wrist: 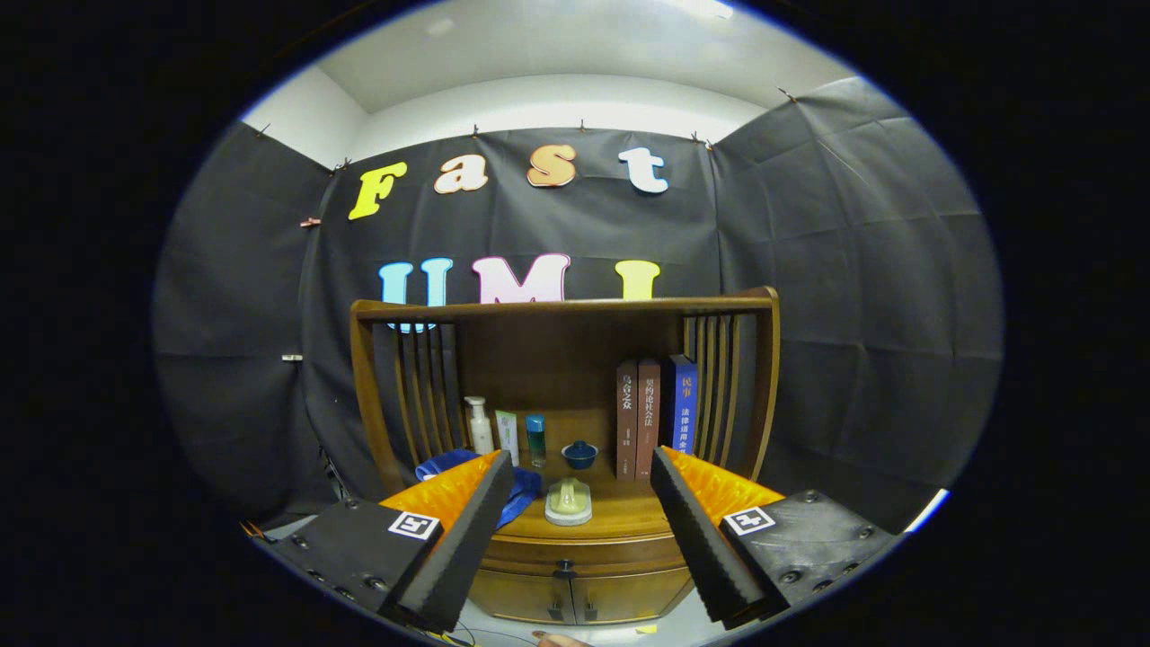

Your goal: Pull open the drawer, take out the items inside it, and place them on the countertop above the cabinet.

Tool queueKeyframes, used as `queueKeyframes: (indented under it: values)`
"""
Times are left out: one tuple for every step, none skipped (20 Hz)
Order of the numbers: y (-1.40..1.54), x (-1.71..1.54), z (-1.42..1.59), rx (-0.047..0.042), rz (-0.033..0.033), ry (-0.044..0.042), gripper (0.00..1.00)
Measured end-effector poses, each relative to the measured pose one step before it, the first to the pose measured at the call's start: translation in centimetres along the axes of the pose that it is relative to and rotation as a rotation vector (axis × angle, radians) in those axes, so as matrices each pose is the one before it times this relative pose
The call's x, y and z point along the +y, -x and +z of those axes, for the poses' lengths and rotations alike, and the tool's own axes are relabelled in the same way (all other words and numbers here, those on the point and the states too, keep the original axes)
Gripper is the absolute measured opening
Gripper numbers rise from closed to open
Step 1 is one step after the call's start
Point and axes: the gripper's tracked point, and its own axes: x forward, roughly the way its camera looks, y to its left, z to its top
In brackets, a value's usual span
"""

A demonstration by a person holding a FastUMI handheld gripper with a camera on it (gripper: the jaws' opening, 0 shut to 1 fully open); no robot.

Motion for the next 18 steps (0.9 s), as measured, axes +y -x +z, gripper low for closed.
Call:
queueKeyframes:
  values:
    - [0.548, 0.335, 0.476, -0.00666, 0.00665, -0.00061, 0.99]
    - [0.53, 0.319, 0.351, -0.00906, 0.01382, -0.00776, 0.99]
    - [0.427, 0.387, 0.067, -0.0024, 0.01173, -0.00733, 0.99]
    - [0.369, 0.041, -0.05, 0.00186, 0.00287, -0.00289, 0.99]
    - [0.404, 0.047, -0.036, 0.00091, -0.0002, 0.00214, 0.99]
    - [0.236, 0.046, 0.026, -0.00022, -0.00028, 0.00312, 0.99]
    - [0.169, 0.025, 0.045, -0.00146, 0.00088, 0.0033, 0.99]
    - [0.139, -0.035, 0.025, -0.00097, -0.00187, 0.00175, 0.99]
    - [0.109, -0.082, 0.049, -0.00141, -0.00355, -0.0006, 0.99]
    - [0.107, -0.043, 0.087, -0.00202, -0.00243, -0.00129, 0.99]
    - [0.067, -0.043, -0.019, 0.0, -0.00219, 0.00128, 0.99]
    - [0.037, 0.001, -0.026, 0.00177, -0.00013, 0.00482, 0.99]
    - [0.088, -0.137, -0.029, 0.00234, -0.00271, 0.00599, 0.99]
    - [0.08, -0.025, 0.019, 0.00004, -0.00121, 0.00224, 0.99]
    - [0.025, 0.055, 0.012, -0.00131, 0.00275, -0.00177, 0.99]
    - [-0.039, 0.062, -0.044, -0.00071, 0.00096, -0.00269, 0.99]
    - [-0.019, -0.006, 0.003, 0.00173, 0.00069, -0.00234, 0.99]
    - [-0.012, 0.003, -0.136, 0.00314, 0.00088, -0.00052, 0.99]
